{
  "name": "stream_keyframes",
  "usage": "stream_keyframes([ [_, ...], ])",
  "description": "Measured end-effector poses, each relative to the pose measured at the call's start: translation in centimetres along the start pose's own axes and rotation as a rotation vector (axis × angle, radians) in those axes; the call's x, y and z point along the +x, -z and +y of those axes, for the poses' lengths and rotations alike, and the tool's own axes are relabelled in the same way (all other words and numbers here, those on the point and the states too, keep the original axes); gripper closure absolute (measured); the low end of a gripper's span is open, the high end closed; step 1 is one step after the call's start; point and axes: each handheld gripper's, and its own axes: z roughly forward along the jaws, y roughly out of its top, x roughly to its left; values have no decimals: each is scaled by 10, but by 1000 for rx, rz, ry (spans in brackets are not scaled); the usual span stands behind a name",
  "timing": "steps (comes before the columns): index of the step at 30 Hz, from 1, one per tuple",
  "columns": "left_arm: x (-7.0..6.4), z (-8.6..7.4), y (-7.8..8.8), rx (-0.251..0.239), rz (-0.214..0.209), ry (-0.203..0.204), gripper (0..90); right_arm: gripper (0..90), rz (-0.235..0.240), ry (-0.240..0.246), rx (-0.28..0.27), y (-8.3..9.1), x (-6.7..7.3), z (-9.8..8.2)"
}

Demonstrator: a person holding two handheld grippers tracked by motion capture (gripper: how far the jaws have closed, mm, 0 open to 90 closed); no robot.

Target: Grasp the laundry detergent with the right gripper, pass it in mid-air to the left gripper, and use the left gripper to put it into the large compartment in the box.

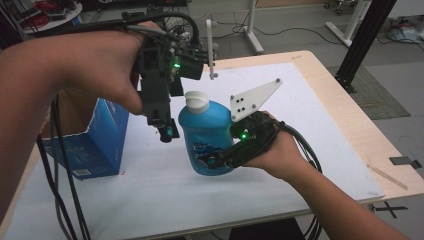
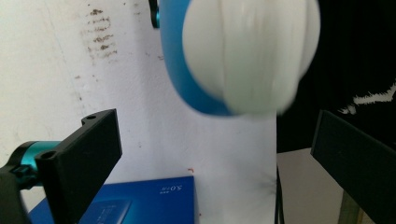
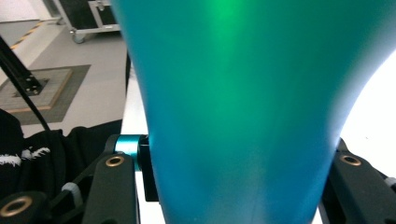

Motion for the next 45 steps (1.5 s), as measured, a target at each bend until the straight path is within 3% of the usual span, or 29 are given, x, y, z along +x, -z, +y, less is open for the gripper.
stream_keyframes([
  [10,-6,9,-5,19,2,-3,18,445,51,13,2,-17,-3,13],
  [20,-7,10,-7,39,7,10,18,445,71,30,-18,-25,-4,28],
  [34,-7,13,-8,50,22,13,27,446,64,28,-28,-25,-4,29],
  [41,-6,15,-7,59,35,10,114,446,61,28,-38,-24,-4,29],
  [45,-6,15,-7,57,41,11,115,447,58,29,-40,-23,-5,29],
])
